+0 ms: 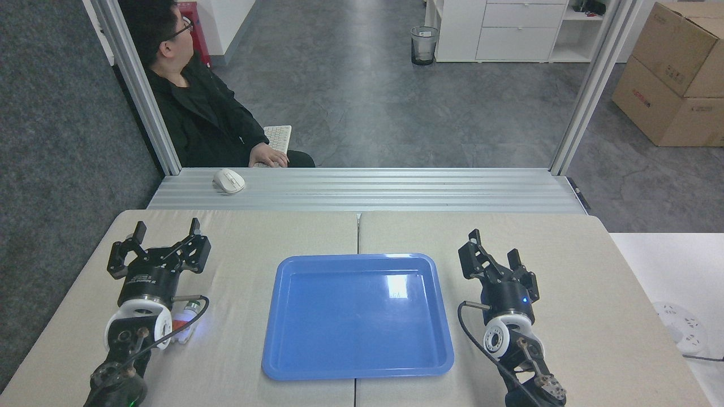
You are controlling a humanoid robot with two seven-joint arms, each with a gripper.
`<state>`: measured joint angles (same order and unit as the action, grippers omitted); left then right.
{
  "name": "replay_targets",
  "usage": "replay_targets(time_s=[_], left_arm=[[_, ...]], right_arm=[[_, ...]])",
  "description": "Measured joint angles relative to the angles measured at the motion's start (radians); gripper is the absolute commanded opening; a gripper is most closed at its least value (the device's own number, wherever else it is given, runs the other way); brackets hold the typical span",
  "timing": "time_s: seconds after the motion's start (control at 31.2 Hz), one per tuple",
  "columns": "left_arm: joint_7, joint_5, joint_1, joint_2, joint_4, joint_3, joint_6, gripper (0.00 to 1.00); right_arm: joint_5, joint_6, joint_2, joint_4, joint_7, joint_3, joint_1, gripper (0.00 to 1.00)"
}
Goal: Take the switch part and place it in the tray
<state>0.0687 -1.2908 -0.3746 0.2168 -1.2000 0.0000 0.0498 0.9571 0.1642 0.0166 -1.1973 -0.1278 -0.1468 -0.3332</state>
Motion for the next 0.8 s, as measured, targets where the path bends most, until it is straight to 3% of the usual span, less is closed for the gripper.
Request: replay_targets(time_s=[0.19, 0.32, 0.8], left_arm=[[-0.004, -0.004, 0.0, -0.002, -0.006, 0.0, -0.002, 1.0], [-0.005, -0.007, 0.003, -0.003, -0.008, 0.0, -0.003, 1.0], [-0.002, -0.009, 0.045, -0.01, -0.007, 0.0, -0.01, 1.0]], right_arm=[[0.159, -0.001, 0.004, 0.0, -0.001, -0.01, 0.001, 1.0], [0.229, -0.001, 0.005, 0.001, -0.004, -0.013, 0.001, 1.0], [0.333, -0.001, -0.002, 0.003, -0.014, -0.018, 0.003, 1.0]])
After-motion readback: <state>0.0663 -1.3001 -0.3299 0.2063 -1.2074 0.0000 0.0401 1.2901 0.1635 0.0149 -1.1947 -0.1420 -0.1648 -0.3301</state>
